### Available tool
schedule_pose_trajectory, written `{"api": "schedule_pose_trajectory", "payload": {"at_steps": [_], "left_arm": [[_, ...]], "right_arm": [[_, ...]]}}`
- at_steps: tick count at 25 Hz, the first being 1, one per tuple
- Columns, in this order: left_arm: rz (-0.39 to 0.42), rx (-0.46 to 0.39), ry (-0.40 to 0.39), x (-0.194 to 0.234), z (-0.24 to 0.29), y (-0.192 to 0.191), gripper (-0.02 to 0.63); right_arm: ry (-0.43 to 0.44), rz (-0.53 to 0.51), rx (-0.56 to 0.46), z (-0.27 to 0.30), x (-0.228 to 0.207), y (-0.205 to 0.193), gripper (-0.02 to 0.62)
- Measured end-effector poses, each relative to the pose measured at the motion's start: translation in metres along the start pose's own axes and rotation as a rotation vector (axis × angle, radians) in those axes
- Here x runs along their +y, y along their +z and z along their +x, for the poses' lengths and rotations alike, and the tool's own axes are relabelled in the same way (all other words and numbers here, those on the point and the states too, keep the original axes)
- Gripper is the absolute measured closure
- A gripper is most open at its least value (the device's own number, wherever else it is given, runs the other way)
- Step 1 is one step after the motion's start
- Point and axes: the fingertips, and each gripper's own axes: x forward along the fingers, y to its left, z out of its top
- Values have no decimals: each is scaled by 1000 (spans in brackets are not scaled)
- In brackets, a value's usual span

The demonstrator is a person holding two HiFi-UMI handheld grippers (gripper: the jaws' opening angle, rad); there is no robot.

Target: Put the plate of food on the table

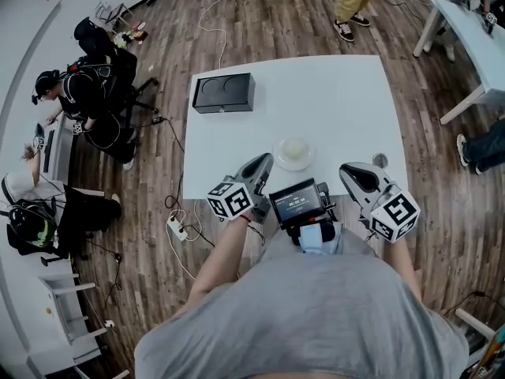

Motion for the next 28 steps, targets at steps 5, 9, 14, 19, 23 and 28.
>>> {"api": "schedule_pose_trajectory", "payload": {"at_steps": [5,9,14,19,23,28], "left_arm": [[207,-70,13,-25,-30,7,586],[261,-84,37,-40,-45,2,584],[252,-71,37,-46,-44,-5,584],[242,-90,58,-43,-47,1,584],[227,-107,80,-37,-51,4,584],[201,-115,76,-34,-52,4,584]], "right_arm": [[5,8,20,0,7,-5,562],[6,-3,29,0,6,-5,563],[7,-29,58,1,1,-10,565],[20,-52,77,4,1,-12,566],[23,-50,81,4,1,-13,566],[6,-52,91,0,-1,-16,566]]}}
